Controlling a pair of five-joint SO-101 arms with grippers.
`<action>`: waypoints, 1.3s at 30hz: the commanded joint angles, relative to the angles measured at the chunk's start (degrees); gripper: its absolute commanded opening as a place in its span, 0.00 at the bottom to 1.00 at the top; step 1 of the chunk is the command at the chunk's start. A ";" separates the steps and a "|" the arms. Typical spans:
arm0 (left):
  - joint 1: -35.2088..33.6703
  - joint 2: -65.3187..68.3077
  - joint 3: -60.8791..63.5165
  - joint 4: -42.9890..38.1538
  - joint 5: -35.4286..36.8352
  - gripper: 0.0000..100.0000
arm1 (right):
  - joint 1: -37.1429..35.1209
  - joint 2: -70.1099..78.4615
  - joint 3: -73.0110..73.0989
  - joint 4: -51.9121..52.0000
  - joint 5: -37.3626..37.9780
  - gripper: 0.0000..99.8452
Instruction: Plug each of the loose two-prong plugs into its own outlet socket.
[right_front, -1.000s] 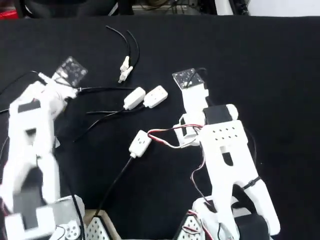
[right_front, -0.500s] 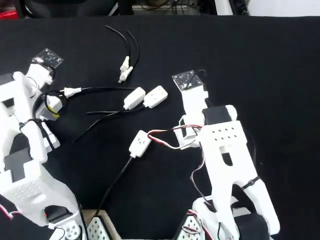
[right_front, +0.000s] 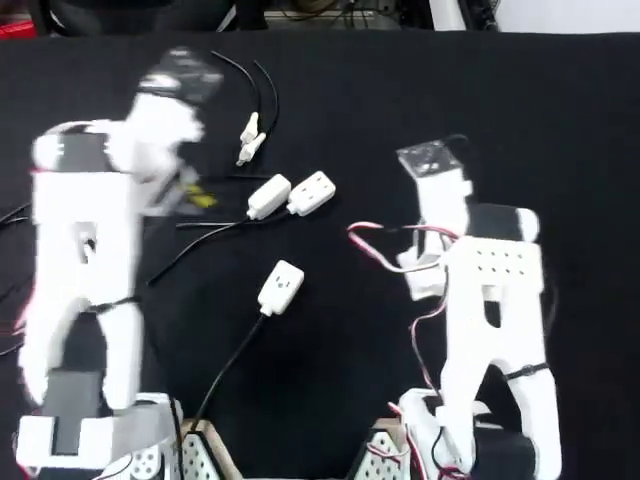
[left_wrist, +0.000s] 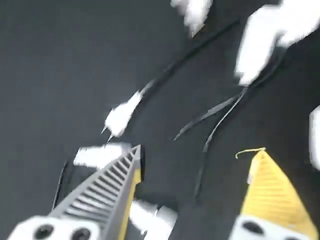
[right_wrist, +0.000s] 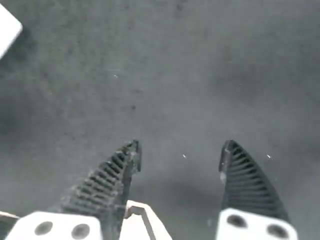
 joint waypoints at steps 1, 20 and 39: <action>7.43 3.25 3.56 -14.15 1.67 0.33 | 2.02 -0.13 -2.86 0.35 1.05 0.25; 11.91 48.88 -35.65 0.53 -4.48 0.03 | 2.20 -0.31 -2.86 -1.58 1.41 0.15; 7.08 11.16 -6.37 6.68 -3.08 0.03 | 2.29 -0.13 -2.59 -1.58 0.88 0.15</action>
